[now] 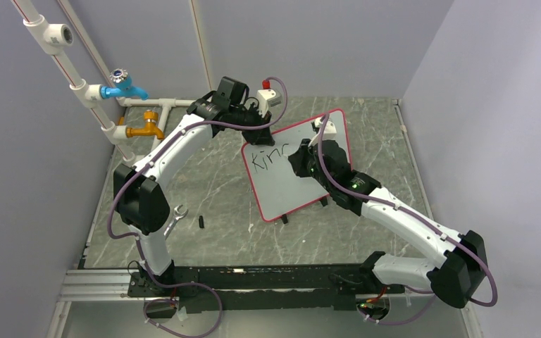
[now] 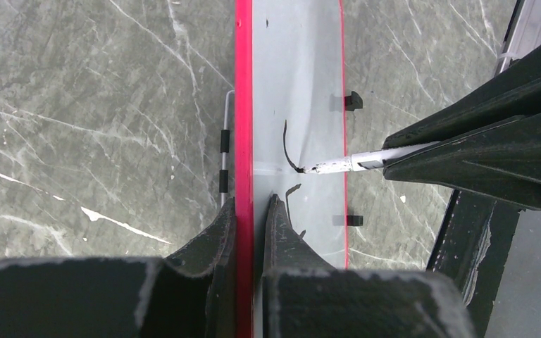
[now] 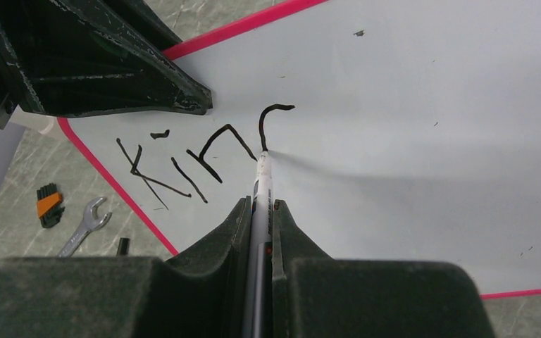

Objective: Write a sentence on the whiteboard

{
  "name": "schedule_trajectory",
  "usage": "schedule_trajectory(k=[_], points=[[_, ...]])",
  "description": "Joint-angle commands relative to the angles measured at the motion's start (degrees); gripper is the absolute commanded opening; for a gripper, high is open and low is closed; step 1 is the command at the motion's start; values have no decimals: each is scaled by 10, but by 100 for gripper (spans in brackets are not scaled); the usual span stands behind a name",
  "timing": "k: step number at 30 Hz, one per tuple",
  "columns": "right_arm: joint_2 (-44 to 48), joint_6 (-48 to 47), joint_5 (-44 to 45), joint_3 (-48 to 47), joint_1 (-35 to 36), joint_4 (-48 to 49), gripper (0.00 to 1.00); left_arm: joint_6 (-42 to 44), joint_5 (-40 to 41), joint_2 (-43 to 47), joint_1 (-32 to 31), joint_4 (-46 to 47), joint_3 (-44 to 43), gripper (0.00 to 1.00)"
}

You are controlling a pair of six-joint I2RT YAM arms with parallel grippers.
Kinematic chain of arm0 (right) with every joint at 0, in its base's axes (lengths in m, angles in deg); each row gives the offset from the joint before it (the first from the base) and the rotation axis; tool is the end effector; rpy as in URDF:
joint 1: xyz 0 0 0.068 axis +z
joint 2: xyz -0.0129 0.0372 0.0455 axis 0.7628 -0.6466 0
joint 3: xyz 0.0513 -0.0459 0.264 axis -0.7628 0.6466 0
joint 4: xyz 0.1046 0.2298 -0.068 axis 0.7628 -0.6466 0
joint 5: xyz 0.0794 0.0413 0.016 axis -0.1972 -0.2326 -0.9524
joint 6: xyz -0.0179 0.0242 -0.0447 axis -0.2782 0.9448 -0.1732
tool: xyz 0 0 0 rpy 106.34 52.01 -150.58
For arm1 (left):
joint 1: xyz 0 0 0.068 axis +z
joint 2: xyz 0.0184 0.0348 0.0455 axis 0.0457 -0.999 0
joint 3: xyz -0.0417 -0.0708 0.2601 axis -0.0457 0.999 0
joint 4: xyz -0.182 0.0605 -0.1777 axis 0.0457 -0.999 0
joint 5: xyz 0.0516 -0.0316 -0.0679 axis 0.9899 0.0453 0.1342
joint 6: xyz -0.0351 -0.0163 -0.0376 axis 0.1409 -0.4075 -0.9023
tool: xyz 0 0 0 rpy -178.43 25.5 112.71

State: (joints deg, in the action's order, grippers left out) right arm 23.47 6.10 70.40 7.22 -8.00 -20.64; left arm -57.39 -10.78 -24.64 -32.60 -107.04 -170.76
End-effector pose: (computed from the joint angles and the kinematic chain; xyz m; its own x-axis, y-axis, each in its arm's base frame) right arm 0.2046 0.1701 0.3168 -0.4671 0.1948 -0.8625 -0.2759 0.8946 0.3515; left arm 0.3453 -0.2229 0.3457 -0.4317 0.4323 -0.7917 0.8728 0.4218 -0.2456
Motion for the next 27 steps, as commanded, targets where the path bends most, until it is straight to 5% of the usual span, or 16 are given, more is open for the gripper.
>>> schedule_trajectory(k=[1, 27], points=[[-8, -1, 39, -20, -2, -13, 0, 74, 123, -24, -10, -65, 21, 0], [-65, -31, 76, -123, -3, -2, 0, 75, 123, -22, -12, -67, 21, 0]])
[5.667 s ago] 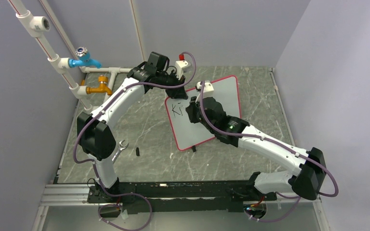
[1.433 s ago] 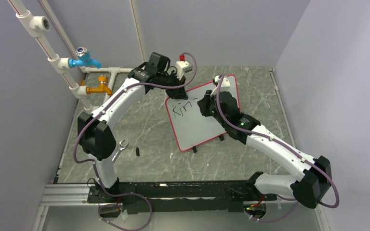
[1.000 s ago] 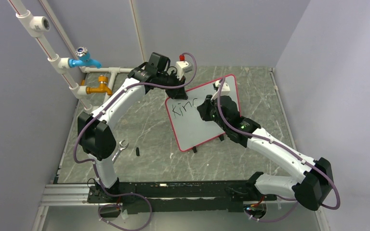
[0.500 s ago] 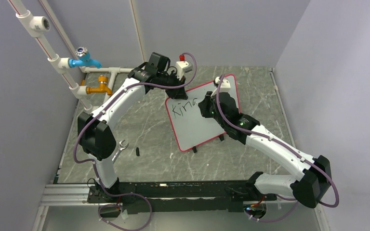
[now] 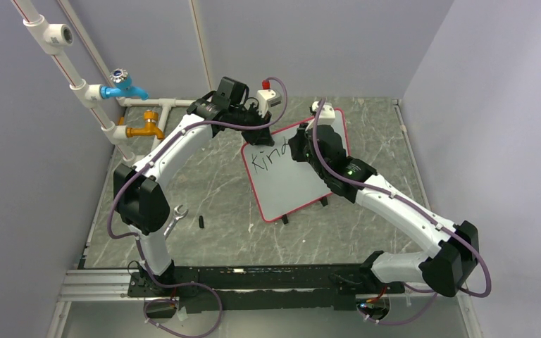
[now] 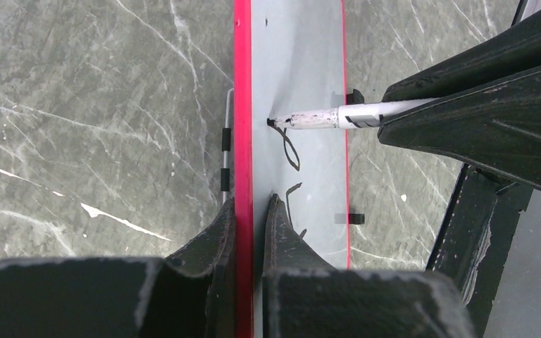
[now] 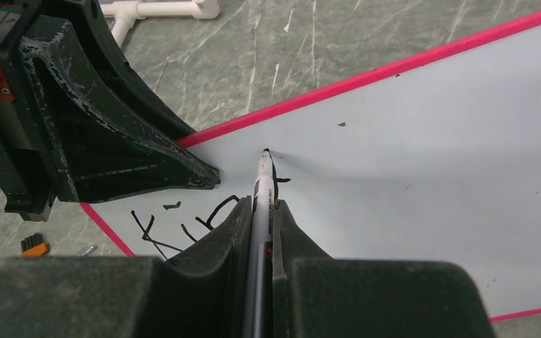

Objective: Write a sentence on the whiteboard

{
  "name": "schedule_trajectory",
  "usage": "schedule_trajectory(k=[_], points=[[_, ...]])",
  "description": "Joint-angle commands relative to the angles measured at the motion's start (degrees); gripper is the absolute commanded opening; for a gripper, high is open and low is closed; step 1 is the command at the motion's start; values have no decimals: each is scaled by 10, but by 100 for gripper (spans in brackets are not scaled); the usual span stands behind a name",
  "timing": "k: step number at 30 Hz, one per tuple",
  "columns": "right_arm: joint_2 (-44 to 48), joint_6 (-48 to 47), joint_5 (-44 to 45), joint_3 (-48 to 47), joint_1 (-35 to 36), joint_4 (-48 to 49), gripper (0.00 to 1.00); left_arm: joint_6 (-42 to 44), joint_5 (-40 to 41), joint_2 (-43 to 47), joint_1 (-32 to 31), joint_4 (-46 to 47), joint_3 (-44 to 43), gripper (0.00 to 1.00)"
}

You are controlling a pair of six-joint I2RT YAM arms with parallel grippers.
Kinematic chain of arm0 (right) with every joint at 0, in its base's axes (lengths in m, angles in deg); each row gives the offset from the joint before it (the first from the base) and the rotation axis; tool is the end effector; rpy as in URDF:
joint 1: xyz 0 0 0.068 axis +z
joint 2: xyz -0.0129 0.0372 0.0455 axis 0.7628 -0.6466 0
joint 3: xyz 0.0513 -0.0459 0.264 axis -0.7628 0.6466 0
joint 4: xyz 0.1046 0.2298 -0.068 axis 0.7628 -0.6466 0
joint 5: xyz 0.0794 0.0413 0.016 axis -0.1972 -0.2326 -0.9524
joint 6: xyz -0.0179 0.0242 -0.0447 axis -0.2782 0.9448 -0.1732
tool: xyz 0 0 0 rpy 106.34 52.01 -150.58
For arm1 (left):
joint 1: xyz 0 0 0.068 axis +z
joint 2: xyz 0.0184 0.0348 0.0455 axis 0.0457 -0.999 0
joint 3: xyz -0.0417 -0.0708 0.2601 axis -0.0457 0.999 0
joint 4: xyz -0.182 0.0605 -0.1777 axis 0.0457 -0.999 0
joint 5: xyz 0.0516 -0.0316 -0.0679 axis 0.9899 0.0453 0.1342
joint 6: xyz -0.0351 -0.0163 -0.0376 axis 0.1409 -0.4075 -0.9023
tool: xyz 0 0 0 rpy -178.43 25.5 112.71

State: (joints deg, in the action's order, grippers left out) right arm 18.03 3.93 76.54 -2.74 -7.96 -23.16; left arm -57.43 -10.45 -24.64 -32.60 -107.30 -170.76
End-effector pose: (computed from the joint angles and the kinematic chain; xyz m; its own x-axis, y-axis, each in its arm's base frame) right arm 0.2237 0.1826 0.3496 -0.3926 0.1980 -0.8982 -0.2185 0.9285 0.3002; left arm 0.3452 -0.2227 0.3453 -0.4357 0.4347 -0.7882 0.8702 0.4271 -0.2455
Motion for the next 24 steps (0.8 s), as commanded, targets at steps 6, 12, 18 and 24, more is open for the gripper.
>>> schedule_trajectory(k=[6, 12, 18, 24], points=[[4, 4, 5, 0, -3, 18, 0, 76, 118, -22, -12, -64, 20, 0], [31, 22, -2, 37, -3, 9, 0, 77, 115, -21, -12, -66, 20, 0], [50, 34, 3, 69, -2, 5, 0, 77, 111, -23, -13, -68, 16, 0], [54, 32, 6, 75, -2, -2, 0, 76, 109, -25, -13, -69, 15, 0]])
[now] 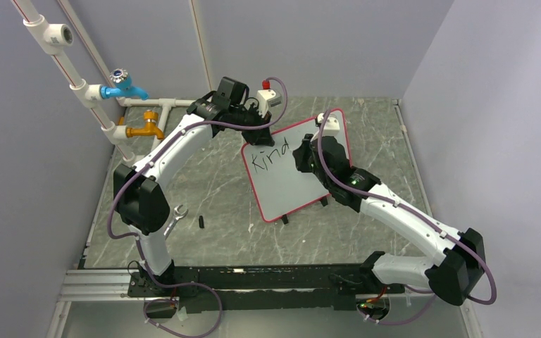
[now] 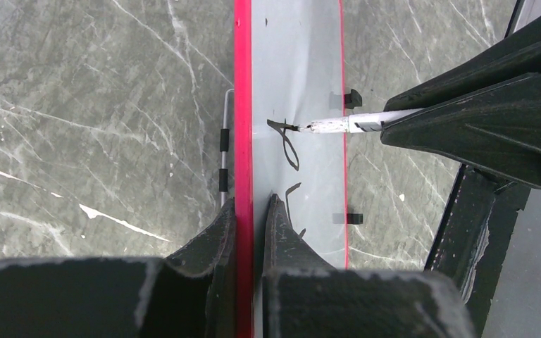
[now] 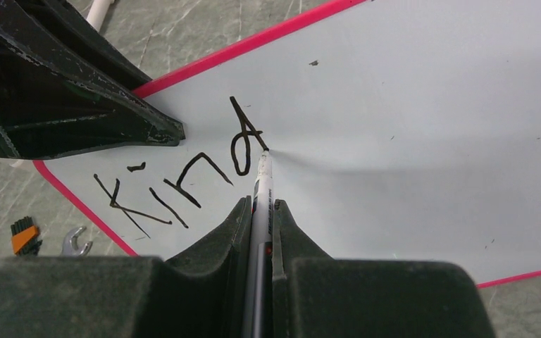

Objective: Write a sentence on the whiteboard

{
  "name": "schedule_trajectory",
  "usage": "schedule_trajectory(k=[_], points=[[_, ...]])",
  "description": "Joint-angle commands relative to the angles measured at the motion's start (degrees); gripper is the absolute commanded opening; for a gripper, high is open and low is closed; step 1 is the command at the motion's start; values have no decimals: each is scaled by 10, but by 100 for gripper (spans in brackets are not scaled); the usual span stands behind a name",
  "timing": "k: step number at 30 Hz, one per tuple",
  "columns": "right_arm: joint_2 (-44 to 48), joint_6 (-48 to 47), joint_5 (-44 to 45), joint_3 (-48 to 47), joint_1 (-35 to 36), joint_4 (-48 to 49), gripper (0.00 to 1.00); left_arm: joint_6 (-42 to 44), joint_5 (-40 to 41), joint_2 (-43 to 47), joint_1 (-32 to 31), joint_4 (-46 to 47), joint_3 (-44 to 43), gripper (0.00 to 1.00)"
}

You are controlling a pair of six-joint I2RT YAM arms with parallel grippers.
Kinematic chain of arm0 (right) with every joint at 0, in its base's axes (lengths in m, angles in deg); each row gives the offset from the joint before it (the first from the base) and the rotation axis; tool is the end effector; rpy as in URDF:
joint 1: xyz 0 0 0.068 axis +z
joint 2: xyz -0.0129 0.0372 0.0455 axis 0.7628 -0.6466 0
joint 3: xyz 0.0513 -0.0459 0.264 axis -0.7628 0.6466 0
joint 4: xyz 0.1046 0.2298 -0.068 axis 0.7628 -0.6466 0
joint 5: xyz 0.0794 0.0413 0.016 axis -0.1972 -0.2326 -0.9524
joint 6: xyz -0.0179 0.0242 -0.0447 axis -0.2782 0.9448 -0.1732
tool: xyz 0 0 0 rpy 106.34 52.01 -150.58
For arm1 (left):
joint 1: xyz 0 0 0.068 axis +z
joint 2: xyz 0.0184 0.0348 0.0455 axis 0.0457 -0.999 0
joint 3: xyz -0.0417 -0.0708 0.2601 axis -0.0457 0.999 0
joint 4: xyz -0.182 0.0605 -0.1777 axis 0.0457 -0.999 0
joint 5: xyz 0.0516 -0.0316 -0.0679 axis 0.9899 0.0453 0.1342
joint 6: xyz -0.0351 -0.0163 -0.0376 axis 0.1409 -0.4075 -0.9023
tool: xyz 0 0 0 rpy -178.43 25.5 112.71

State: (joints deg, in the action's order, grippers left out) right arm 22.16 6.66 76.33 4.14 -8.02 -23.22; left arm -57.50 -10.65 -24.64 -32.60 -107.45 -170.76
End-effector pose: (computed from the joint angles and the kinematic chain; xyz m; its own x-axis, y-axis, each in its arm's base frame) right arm 0.2097 0.1698 0.3260 -0.4360 0.2132 -0.8743 -0.1893 0.9281 0.3207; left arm 0.3449 -0.2226 0.3452 -0.4384 0.4347 -0.7867 0.8699 0.4253 -0.2498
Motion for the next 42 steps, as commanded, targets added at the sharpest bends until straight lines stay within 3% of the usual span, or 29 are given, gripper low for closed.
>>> schedule_trajectory(k=[1, 24, 42], points=[[15, 4, 9, 7, -2, -3, 0, 77, 111, -26, -13, -68, 15, 0], [125, -35, 46, 5, -2, -42, 0, 88, 123, -22, -14, -81, 14, 0], [99, -55, -3, 19, -3, 0, 0, 103, 146, -7, -10, -79, 36, 0]])
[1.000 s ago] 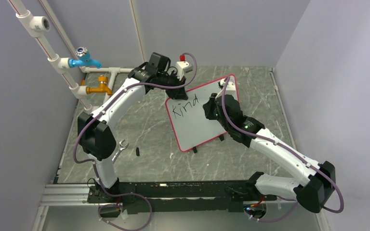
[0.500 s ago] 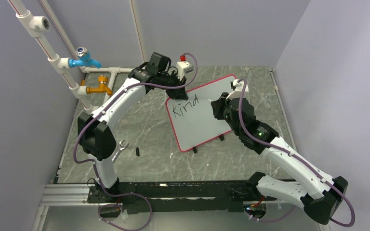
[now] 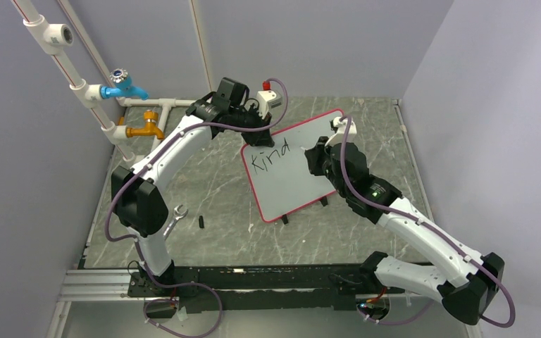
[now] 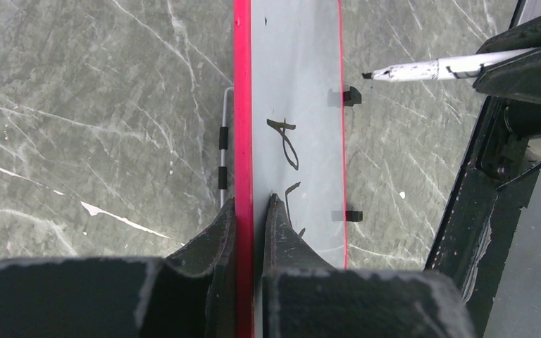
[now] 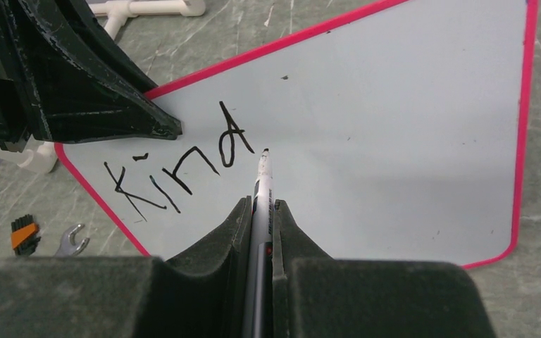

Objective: Write a sentence on the whiteboard

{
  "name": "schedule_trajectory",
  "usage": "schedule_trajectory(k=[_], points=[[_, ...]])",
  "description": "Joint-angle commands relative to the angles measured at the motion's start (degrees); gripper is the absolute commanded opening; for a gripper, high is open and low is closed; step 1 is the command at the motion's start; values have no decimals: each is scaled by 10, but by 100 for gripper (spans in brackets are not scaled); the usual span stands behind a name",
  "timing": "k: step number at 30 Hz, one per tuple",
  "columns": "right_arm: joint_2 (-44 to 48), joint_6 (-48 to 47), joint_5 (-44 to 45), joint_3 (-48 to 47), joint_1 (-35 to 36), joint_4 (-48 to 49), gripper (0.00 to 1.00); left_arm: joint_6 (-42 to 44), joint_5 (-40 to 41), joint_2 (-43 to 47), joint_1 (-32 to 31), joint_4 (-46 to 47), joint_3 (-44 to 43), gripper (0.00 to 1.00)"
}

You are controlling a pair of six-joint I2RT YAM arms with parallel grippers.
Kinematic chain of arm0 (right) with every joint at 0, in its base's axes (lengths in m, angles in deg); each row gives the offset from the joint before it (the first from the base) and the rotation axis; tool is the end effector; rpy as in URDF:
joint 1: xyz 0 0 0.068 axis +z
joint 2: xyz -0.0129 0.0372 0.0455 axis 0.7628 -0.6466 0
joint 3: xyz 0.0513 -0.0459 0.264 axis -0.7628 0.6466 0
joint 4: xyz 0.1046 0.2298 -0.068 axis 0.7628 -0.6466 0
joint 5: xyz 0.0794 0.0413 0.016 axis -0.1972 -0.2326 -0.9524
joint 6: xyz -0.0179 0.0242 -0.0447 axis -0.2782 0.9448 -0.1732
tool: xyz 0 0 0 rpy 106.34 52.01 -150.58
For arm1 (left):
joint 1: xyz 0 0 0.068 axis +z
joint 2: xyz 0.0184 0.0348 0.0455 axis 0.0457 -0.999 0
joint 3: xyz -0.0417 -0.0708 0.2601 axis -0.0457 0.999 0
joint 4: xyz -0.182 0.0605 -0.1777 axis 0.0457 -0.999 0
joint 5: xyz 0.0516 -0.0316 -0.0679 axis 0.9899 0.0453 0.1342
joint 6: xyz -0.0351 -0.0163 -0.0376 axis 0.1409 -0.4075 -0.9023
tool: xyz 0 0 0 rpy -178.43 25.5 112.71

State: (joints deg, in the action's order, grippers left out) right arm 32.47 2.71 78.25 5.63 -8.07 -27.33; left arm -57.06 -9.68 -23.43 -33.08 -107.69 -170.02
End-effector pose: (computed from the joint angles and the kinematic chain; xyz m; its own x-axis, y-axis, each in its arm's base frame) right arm 0.1778 0.1397 0.3508 -0.3537 0.2027 -0.9131 -0.2076 0.9349 0.2879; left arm 0.3388 -0.2224 0.3486 -0.4260 0.4426 -0.7891 0.8738 0.4273 -0.2322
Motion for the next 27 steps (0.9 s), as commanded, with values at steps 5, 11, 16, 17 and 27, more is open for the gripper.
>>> schedule_trajectory(k=[5, 11, 16, 17, 27], points=[[-9, -22, -52, 11, -2, 67, 0, 98, 139, -25, -5, -78, 27, 0], [-22, -39, -71, 10, -2, 98, 0, 99, 137, -28, -5, -79, 25, 0], [-38, -54, -71, 1, -2, 111, 0, 99, 135, -30, -5, -82, 23, 0], [-41, -56, -72, -1, -2, 113, 0, 100, 135, -30, -5, -82, 23, 0], [-57, -55, -23, -12, -3, 106, 0, 100, 133, -30, -5, -84, 21, 0]])
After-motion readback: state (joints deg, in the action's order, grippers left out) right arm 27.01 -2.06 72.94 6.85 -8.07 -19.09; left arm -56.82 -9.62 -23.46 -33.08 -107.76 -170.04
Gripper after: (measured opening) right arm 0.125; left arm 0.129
